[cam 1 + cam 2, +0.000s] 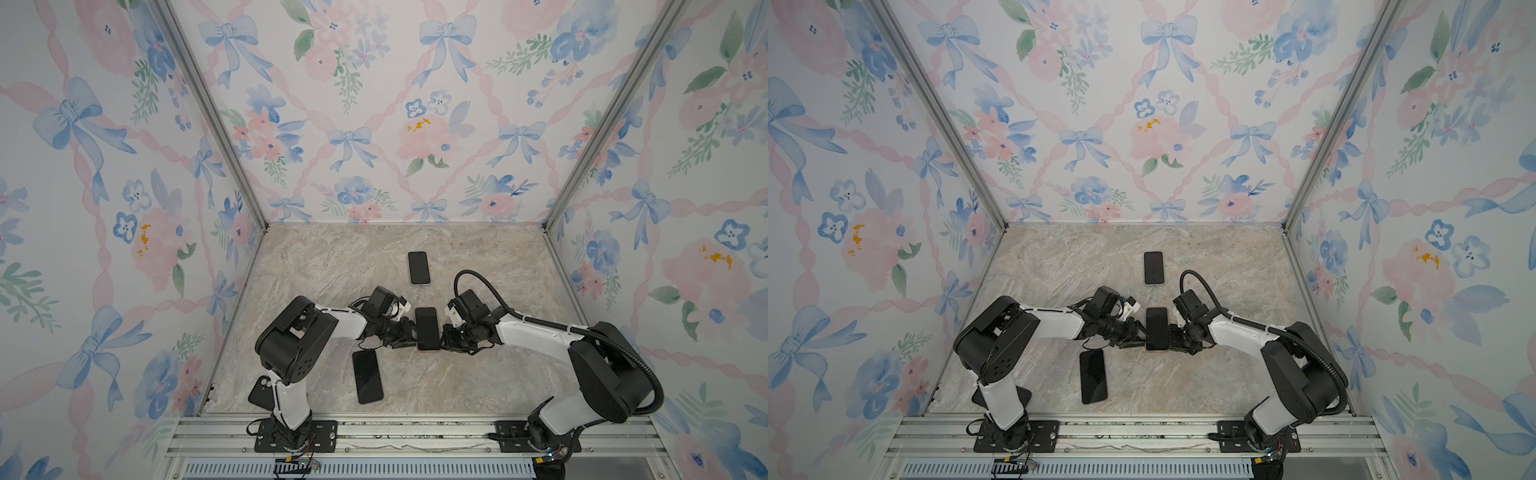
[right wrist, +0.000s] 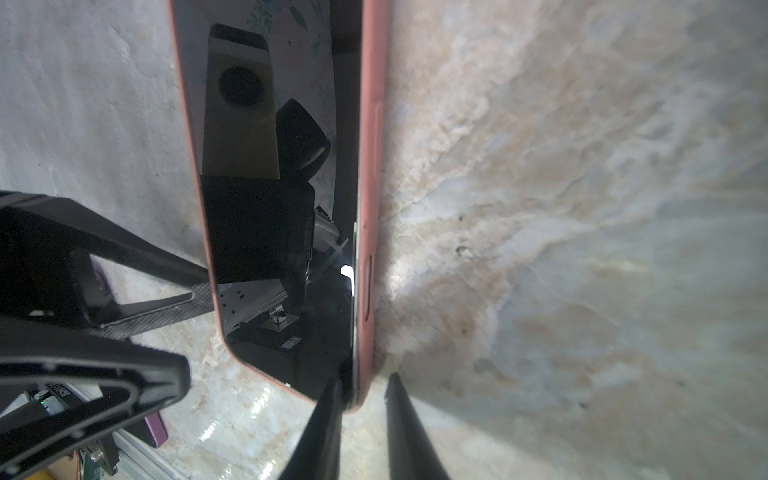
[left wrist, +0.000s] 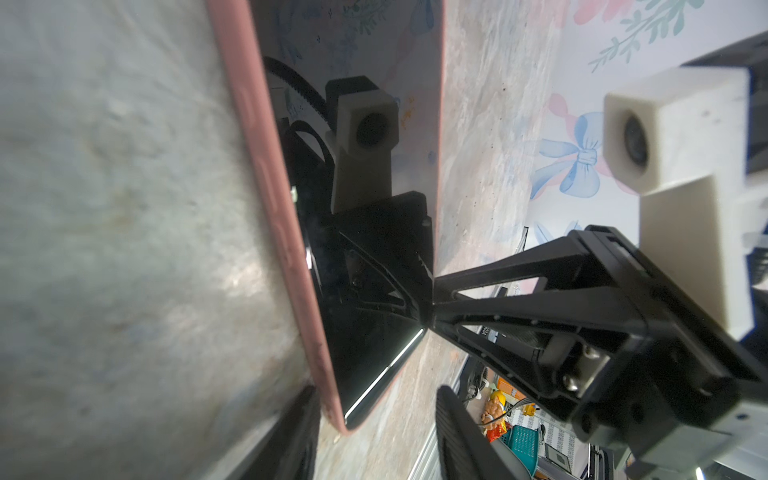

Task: Put the phone into the phone case

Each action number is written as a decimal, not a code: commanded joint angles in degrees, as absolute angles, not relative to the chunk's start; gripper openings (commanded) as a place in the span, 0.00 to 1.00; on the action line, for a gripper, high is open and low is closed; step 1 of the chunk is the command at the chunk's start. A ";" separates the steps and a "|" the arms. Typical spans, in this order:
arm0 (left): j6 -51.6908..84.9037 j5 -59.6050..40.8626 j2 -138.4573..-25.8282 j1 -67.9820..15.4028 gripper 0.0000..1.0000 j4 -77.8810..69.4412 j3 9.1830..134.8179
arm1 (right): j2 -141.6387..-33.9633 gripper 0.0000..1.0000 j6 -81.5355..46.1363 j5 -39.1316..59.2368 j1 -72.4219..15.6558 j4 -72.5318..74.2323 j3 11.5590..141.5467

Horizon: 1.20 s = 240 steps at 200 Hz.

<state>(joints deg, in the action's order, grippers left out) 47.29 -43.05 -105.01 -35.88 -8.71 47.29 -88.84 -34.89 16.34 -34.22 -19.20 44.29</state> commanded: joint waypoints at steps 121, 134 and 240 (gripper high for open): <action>43.42 -37.27 -106.63 -38.05 0.40 17.44 55.87 | -89.61 0.20 -35.42 16.38 -36.01 -17.23 44.63; 43.46 -36.84 -107.23 -38.14 0.38 18.20 56.36 | -89.09 0.20 -35.42 16.32 -36.04 -17.22 44.25; 42.92 -35.36 -110.28 -39.11 0.22 21.22 61.40 | -91.23 0.14 -37.82 18.46 -36.83 -14.08 42.79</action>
